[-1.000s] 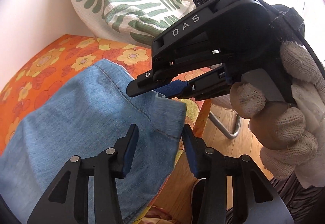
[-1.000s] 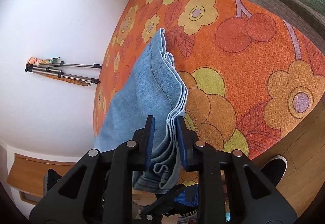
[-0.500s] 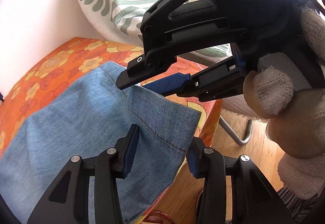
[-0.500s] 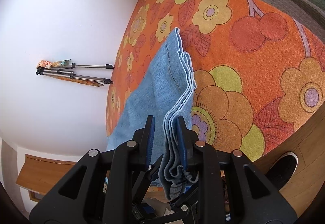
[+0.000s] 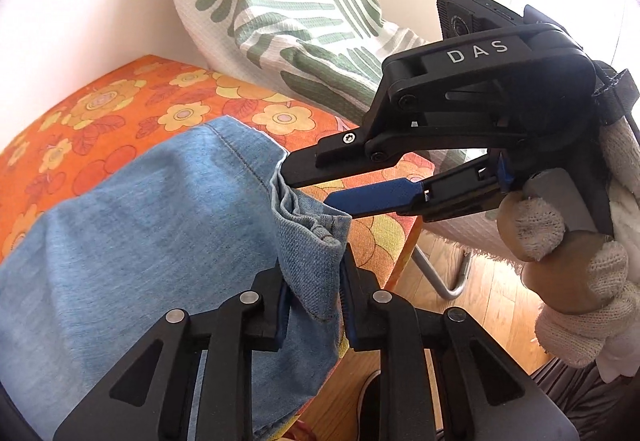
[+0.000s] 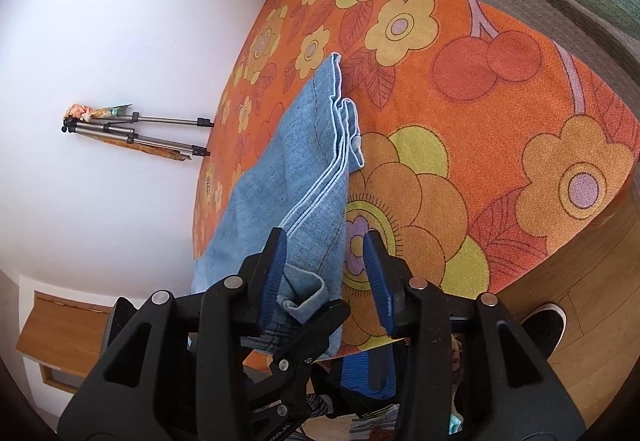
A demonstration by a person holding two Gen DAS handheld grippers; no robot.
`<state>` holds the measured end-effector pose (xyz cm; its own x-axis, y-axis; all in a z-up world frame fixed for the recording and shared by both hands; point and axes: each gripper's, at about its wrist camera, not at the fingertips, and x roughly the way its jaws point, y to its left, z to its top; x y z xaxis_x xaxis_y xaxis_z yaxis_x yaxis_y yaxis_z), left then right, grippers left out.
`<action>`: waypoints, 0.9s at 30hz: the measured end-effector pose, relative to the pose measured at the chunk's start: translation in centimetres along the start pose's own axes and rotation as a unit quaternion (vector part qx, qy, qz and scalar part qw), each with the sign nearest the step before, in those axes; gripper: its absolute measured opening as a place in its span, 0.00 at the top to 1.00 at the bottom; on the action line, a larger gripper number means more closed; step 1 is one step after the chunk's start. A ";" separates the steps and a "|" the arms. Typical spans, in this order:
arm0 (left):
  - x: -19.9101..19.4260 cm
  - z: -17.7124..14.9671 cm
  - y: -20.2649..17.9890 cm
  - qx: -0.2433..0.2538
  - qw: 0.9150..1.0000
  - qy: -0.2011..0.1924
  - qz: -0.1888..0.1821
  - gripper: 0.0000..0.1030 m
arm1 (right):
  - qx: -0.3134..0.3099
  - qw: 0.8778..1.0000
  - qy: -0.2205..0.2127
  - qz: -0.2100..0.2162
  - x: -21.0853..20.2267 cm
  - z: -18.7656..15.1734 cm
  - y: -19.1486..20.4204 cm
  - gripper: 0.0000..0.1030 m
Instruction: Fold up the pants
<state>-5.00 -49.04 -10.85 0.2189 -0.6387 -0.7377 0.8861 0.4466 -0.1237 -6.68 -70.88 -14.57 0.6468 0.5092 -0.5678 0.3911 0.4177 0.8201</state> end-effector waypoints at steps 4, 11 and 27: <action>-0.7 -0.3 -0.4 0.003 1.000 -0.010 0.007 0.53 | 0.003 0.999 0.015 0.030 0.6 -0.5 0.7 0.58; 0.0 -0.8 -1.2 0.013 0.999 -0.018 0.043 0.47 | 0.026 0.997 0.029 0.065 1.3 -1.1 0.8 0.58; -1.9 0.0 0.5 -0.029 0.999 -0.040 -0.004 0.86 | 0.012 1.000 0.007 -0.013 1.4 3.3 -0.4 0.42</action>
<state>-5.01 -47.63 -9.50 0.2451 -0.6896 -0.6815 0.8636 0.4747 -0.1698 -3.76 -72.83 -15.47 0.6263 0.5090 -0.5905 0.4234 0.4139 0.8059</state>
